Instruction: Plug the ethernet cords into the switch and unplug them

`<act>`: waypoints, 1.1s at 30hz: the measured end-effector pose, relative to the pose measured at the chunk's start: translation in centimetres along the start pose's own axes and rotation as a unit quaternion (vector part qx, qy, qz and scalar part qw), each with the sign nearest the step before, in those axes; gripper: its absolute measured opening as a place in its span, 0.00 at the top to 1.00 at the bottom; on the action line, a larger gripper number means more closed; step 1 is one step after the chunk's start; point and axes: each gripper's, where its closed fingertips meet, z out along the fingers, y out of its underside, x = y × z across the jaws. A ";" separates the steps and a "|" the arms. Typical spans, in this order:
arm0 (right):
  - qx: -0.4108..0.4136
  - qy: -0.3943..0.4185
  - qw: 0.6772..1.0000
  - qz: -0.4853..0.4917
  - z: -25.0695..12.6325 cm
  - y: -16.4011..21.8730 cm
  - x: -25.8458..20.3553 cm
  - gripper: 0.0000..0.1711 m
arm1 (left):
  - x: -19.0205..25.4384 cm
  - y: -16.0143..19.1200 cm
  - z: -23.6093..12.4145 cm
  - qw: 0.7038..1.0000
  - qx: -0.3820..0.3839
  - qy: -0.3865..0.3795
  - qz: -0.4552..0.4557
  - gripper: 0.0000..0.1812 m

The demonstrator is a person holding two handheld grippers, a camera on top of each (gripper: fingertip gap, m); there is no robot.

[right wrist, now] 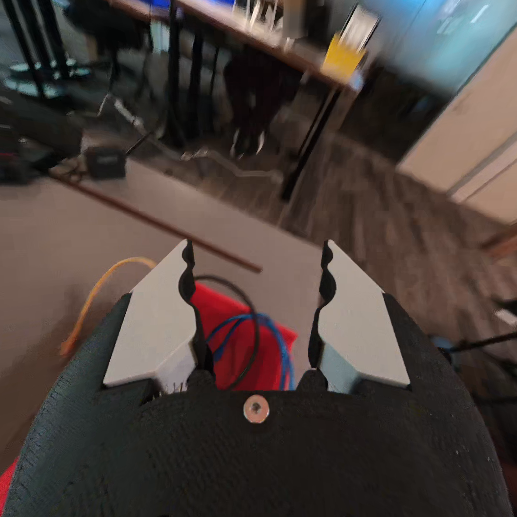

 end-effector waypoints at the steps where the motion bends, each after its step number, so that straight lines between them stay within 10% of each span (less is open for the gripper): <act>1: 0.031 0.030 0.999 -0.029 -0.7 -1.3 0.7 0.47 | 0.0 0.0 0.0 1.000 -0.001 -0.001 0.001 0.59; 9: 0.072 0.095 0.989 -0.083 -8.2 -3.6 0.5 0.45 | 2.8 0.3 -0.4 0.998 -0.033 0.051 0.022 0.52; 14: 0.030 0.107 0.993 -0.034 -13.8 5.6 -0.1 0.41 | 4.3 -2.9 -5.2 0.990 -0.080 0.098 0.061 0.40; 19: -0.001 0.089 0.989 0.116 -14.6 16.3 -0.3 0.35 | -3.3 -6.9 -11.0 0.994 -0.092 -0.018 -0.049 0.51; 24: -0.086 0.034 0.978 0.185 -12.8 22.0 -0.8 0.38 | -9.6 0.2 -15.1 0.946 -0.251 -0.137 -0.152 0.40; 33: -0.175 -0.024 0.960 0.218 -10.6 26.0 -3.9 0.71 | -7.6 8.2 -16.4 0.904 -0.381 -0.094 -0.170 0.79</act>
